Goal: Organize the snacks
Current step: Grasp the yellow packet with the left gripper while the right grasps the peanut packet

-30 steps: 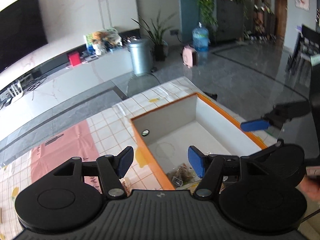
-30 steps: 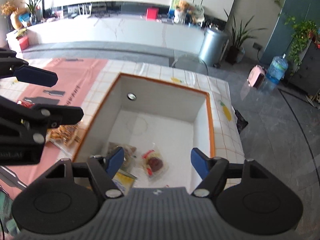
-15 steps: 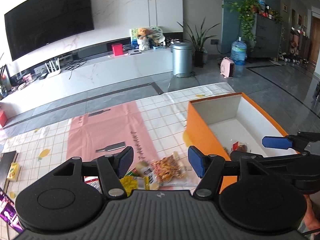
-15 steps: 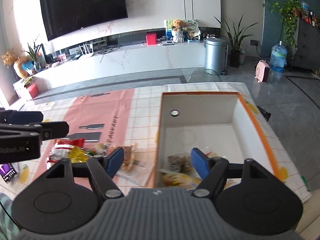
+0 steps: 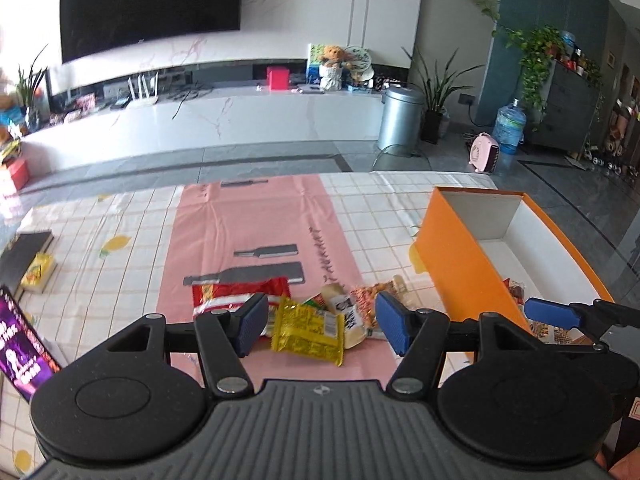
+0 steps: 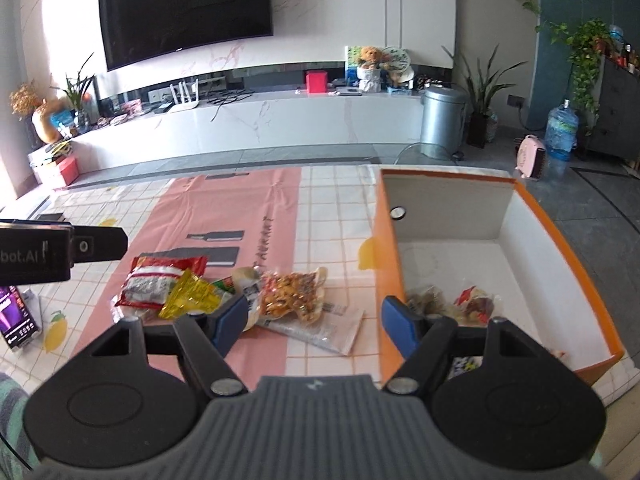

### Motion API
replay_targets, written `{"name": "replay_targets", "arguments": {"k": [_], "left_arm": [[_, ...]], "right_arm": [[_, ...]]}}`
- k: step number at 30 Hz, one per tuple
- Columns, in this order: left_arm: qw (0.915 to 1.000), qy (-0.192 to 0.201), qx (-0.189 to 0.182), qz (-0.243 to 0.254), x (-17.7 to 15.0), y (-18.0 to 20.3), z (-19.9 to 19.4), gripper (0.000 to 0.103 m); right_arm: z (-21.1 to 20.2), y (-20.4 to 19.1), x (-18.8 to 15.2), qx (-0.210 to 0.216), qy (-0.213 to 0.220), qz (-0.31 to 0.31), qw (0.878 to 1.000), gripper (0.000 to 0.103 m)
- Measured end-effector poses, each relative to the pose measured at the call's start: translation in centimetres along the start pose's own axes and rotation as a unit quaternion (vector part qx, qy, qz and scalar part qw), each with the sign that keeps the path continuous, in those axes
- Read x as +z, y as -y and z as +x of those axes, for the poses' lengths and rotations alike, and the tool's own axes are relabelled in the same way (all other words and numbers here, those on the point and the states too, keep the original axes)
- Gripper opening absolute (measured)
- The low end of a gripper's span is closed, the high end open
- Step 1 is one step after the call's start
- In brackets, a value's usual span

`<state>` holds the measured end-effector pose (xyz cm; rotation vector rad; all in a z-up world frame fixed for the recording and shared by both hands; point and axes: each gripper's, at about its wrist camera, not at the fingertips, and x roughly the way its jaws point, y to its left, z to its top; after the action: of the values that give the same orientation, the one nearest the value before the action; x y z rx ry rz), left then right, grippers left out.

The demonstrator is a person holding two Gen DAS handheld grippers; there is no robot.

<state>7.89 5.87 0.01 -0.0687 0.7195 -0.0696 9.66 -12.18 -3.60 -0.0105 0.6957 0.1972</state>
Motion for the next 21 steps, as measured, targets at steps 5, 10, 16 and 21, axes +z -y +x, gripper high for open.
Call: {"name": "replay_targets", "arguments": {"k": [5,10,16,21], "left_arm": [[0.9995,-0.017,-0.003,-0.025,-0.4,-2.3,0.8,0.065],[0.9989,-0.029,0.001,-0.036,-0.8,-3.8,1.9,0.069],[0.9972,-0.047,-0.012,-0.057,-1.2,-5.1,3.9,0.070],[0.9955,-0.067,-0.027,-0.061,-1.8,-5.3,6.2,0.070]], "right_arm": [[1.2,-1.1,0.1,0.004,0.002,-0.006,1.000,0.071],[2.9,-1.9,0.0,0.013,-0.015,-0.008,1.000,0.070],[5.5,-2.7,-0.3,0.025,-0.036,-0.010,0.999,0.070],[7.9,-3.1,-0.5,0.030,-0.053,-0.015,0.998,0.070]]}}
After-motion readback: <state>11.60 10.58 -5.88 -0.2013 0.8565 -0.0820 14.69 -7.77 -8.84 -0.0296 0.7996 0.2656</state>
